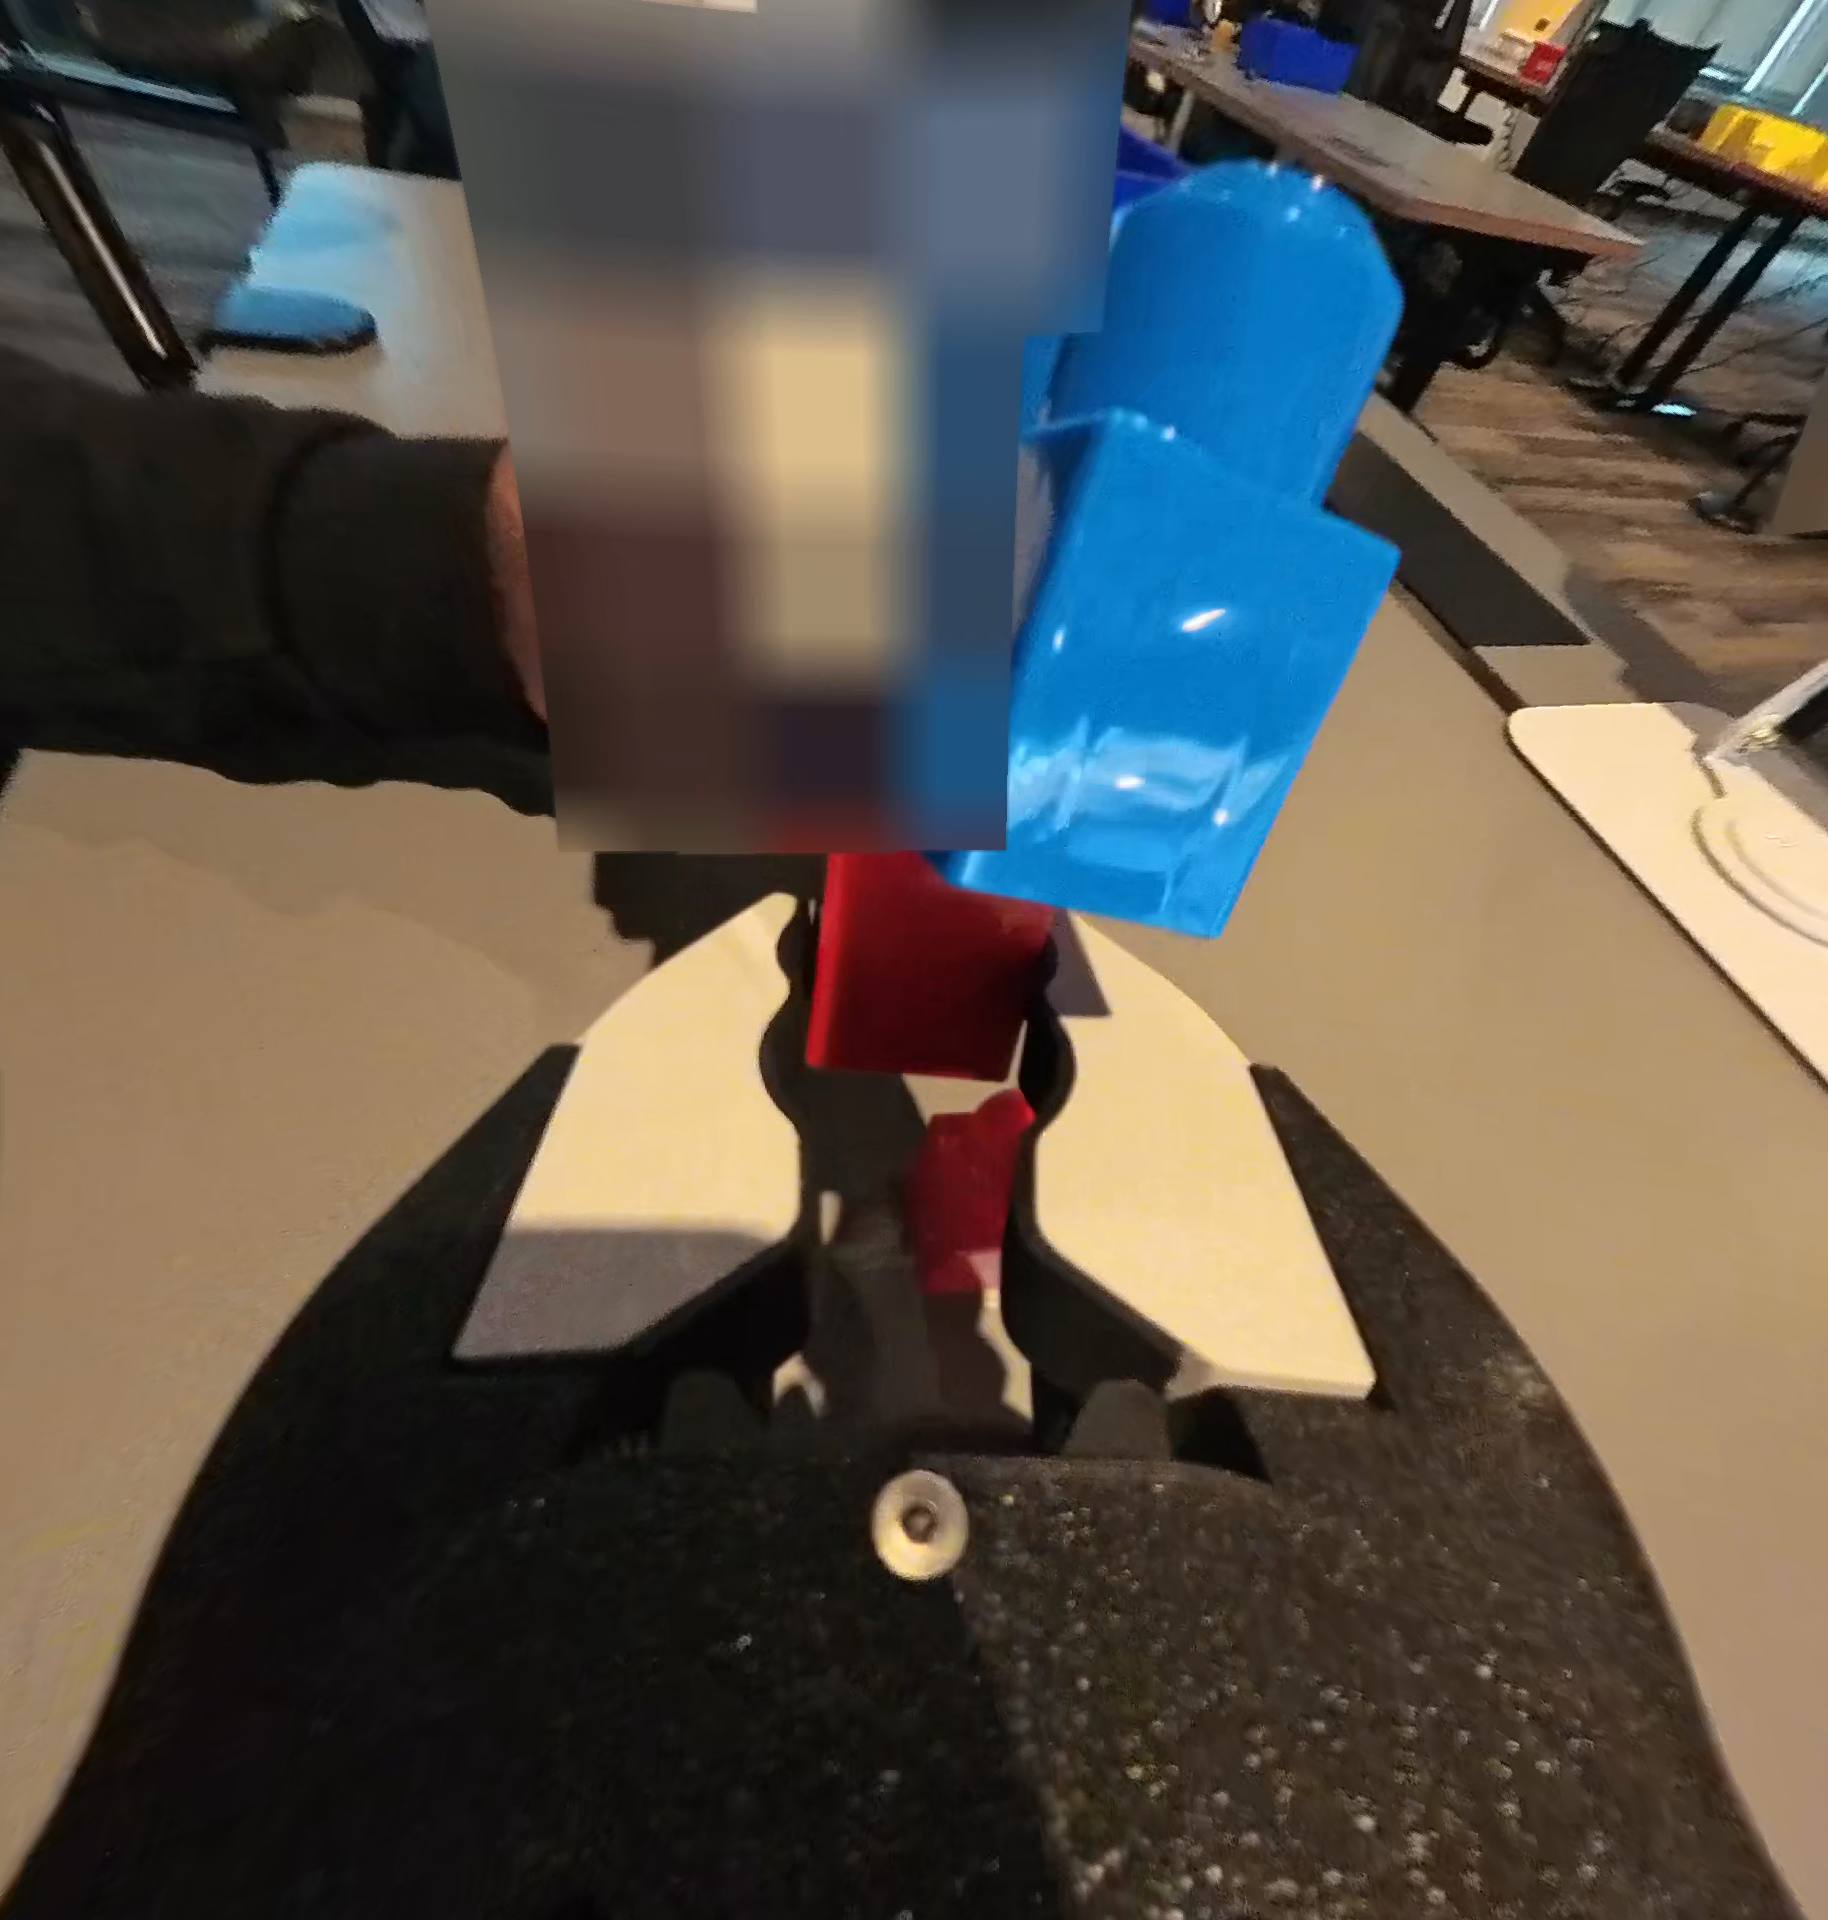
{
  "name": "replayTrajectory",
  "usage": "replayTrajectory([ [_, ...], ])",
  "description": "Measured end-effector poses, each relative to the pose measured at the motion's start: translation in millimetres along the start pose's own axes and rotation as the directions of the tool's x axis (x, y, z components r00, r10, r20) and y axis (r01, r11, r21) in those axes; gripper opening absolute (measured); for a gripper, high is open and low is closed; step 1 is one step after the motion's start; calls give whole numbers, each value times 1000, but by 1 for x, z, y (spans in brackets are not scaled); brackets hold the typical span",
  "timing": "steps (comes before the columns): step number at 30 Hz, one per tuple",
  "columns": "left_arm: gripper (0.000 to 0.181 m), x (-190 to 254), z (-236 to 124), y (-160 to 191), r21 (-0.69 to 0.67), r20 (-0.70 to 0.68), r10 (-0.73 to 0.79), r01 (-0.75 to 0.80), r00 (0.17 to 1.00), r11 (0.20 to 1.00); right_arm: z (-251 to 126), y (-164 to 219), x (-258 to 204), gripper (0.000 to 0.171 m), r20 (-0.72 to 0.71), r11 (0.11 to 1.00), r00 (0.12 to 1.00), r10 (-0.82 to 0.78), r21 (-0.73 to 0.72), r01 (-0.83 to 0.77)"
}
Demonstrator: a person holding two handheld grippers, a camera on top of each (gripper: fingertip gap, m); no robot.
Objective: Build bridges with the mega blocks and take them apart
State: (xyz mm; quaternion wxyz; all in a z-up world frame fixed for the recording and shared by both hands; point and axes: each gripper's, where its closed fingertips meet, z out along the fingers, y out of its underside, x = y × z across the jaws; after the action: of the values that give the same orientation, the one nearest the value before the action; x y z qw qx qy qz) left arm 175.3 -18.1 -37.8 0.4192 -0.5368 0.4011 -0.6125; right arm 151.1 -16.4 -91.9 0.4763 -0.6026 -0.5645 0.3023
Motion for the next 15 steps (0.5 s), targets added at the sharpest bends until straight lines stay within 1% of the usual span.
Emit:
replayTrajectory([
  [4, 38, -2, -2, 2, 2, -15, -54, 54, 998, 999, -5, 4, 6, 37, -63, 994, 992, -106, -45, 103],
  [7, 38, -5, -12, -14, 110, -56, -138, 143, 989, 984, -5, 18, 8, 37, -99, 951, 953, -285, -155, 268],
  [8, 38, -8, -17, -17, 126, -49, -144, 149, 988, 981, -5, 19, 8, 36, -108, 951, 953, -283, -161, 265],
  [12, 38, -16, -32, -19, 114, 48, -62, 56, 997, 992, -11, 5, 16, 37, -145, 976, 967, -209, -90, 197],
  [15, 39, -29, -42, -24, 135, 133, -58, 40, 989, 990, -39, -10, 40, 37, -265, 981, 944, -194, -35, 192],
])
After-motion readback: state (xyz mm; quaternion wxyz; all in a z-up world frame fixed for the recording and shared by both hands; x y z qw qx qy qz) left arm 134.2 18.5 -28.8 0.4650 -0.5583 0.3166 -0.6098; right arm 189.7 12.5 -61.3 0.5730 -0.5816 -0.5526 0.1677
